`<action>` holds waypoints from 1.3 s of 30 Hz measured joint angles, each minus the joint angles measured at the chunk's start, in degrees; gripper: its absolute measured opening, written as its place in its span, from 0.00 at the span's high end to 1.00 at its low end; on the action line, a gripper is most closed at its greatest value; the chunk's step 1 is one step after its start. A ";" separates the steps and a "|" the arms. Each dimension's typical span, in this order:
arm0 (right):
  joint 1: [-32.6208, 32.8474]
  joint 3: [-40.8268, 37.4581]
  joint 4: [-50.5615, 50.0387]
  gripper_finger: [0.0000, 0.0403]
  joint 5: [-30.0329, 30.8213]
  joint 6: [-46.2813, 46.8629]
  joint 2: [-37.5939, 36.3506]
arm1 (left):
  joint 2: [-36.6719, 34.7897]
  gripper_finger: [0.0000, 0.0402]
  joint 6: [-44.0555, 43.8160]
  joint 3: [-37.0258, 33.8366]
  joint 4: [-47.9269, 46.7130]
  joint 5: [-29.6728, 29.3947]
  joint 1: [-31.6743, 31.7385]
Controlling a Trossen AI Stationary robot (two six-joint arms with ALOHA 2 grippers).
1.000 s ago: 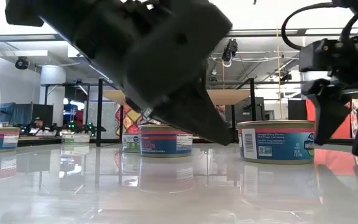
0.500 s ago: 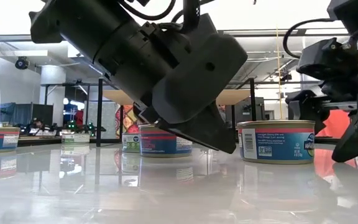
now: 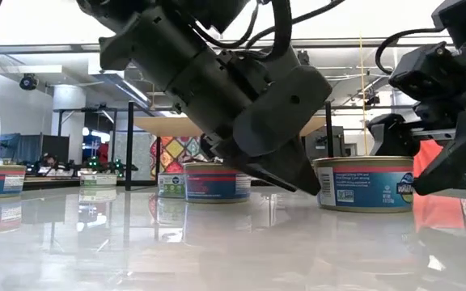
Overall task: Stack canned seafood by type on shelf
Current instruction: Put the blue-pink tuna can on the shelf
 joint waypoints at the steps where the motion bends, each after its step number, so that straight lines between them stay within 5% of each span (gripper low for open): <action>1: -0.02 0.08 0.01 0.05 -0.61 0.45 0.00 | 0.00 0.61 0.60 0.00 0.55 0.07 0.21; 18: -0.22 2.72 -1.37 0.05 -0.79 3.55 0.32 | 1.09 0.61 1.22 -0.20 4.22 -0.26 1.42; 33: -0.39 2.19 -3.68 0.05 0.28 3.68 0.42 | -6.73 0.61 4.76 0.11 -7.54 -1.03 -0.86; 39: -0.37 2.46 -3.54 0.05 -0.03 3.66 0.42 | -2.58 0.61 5.43 0.03 -0.59 -1.24 -1.20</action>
